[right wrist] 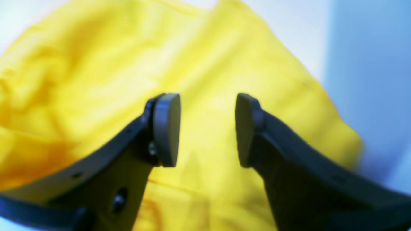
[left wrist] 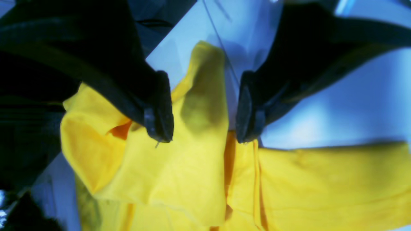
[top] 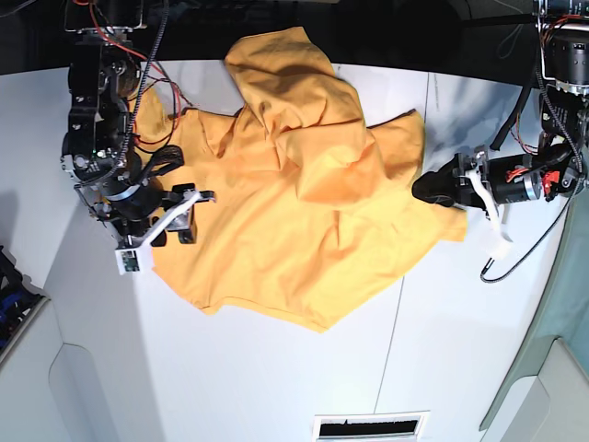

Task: Layout the t-shirt on the table in an organized manner, then fold the t-shirt properly
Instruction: 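Grasp the shirt edge with the left gripper beside the right gripper, then pull the shirt edge with the left gripper away from the right gripper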

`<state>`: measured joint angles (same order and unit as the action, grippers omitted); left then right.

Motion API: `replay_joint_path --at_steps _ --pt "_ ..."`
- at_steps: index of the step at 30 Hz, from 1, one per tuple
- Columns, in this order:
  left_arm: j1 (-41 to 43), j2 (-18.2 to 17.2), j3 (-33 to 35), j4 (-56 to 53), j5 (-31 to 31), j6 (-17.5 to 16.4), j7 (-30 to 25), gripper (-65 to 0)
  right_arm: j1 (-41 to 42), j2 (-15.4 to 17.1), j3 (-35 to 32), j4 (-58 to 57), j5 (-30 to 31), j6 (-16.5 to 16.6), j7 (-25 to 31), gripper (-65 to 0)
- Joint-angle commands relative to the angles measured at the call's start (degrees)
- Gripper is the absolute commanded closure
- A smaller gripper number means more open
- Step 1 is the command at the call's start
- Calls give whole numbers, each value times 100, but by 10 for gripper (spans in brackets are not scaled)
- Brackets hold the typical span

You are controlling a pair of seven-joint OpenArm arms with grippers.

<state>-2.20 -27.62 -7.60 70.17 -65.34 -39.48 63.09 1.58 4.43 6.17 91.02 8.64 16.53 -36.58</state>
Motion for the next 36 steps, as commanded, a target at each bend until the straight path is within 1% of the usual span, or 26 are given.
replay_joint_path --at_steps 1,4,6,8,11,13,15,17,19,21,24,25,26,28,29,31,33,36 --pt "4 -96 -140 131 -199 -52 26 -348 79 94 42 -37 146 15 125 -276" --pt "295 -96 -380 177 -531 -52 260 -348 79 291 63 -450 227 15 254 -276" --pt "505 -96 -411 177 -776 -52 369 -348 92 321 61 -715 240 15 385 -276" --pt "678 -44 -411 177 -841 -52 369 -348 120 317 50 -981 295 26 426 -276" --pt "802 168 -411 177 -841 -52 358 -348 212 315 13 -1373 439 55 448 -276" --pt "804 361 -411 177 -785 -52 348 -348 243 313 -4 -1554 444 208 514 -276" --pt "793 549 -411 177 -562 -52 175 -348 251 297 -15 -1617 455 313 511 -276" --pt "791 713 -411 175 -192 -52 -79 -348 249 299 -44 -1620 656 354 490 -276" --pt "791 859 -411 175 127 -52 -354 -348 254 299 -70 -1620 820 474 463 -276" --pt "774 984 -411 175 330 -52 -461 -348 251 284 -79 -1620 885 518 463 -276" --pt "772 1134 -398 175 769 -52 -494 -346 251 210 -85 -1620 809 516 463 -273" --pt "776 1158 -398 175 951 -52 -560 -323 251 190 -90 -1620 780 514 466 -257" --pt "778 1165 -398 175 1110 -52 -625 -251 251 188 -96 -1620 767 514 468 -210" --pt "776 1134 -400 175 1353 -52 -684 -28 256 192 -98 -1620 673 514 492 -57" --pt "776 1091 -400 175 1414 -52 -728 0 256 195 -98 -1620 544 516 535 0" --pt "774 942 -400 177 1416 -52 -785 0 271 225 -96 -1620 225 516 621 0" --pt "713 717 -400 177 1440 -52 -780 0 304 313 -90 -1620 26 509 669 0" --pt "584 345 -400 177 1631 -52 -782 0 367 570 -90 -1620 17 514 686 0"
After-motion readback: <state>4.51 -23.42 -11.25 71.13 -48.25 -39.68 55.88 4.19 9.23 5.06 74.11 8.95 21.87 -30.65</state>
